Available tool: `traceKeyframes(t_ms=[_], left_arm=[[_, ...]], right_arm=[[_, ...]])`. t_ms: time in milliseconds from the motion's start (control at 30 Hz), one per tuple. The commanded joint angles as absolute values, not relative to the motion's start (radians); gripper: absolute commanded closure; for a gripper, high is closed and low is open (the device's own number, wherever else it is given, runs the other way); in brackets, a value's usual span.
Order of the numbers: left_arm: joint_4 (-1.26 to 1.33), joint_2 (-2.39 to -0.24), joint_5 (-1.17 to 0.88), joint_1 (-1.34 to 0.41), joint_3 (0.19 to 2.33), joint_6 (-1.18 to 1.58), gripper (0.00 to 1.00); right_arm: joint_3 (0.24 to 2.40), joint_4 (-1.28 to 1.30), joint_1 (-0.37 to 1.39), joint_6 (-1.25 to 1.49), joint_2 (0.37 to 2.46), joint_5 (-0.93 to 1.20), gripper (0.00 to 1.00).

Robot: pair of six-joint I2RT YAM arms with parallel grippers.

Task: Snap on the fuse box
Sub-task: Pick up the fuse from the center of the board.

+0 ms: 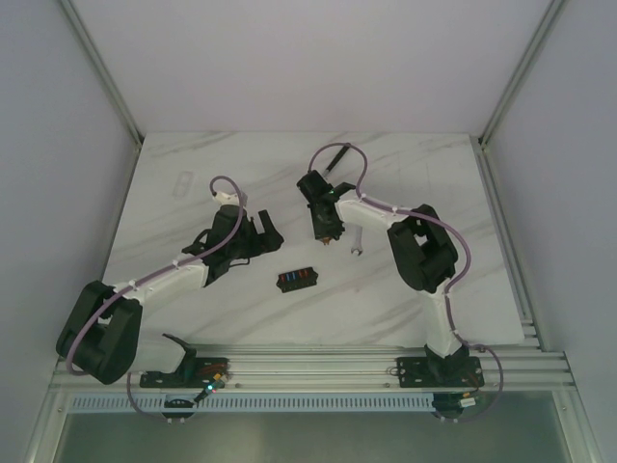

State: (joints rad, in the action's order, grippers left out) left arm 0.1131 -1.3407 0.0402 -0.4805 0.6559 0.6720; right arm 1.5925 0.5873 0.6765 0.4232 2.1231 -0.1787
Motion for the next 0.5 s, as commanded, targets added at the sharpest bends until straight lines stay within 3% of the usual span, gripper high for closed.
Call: traceKeyframes(t_ms=[0, 467], left_arm=[[0.161, -1.345, 0.011, -0.478, 0.655, 0.673, 0.0], [0.523, -1.308, -0.003, -0.566, 0.537, 0.694, 0.09]], right_arm=[[1.558, 0.603, 0.677, 0.439, 2.091, -0.16, 0.72], [1.372, 0.407, 0.676, 0.533, 1.819, -0.091, 0.73]])
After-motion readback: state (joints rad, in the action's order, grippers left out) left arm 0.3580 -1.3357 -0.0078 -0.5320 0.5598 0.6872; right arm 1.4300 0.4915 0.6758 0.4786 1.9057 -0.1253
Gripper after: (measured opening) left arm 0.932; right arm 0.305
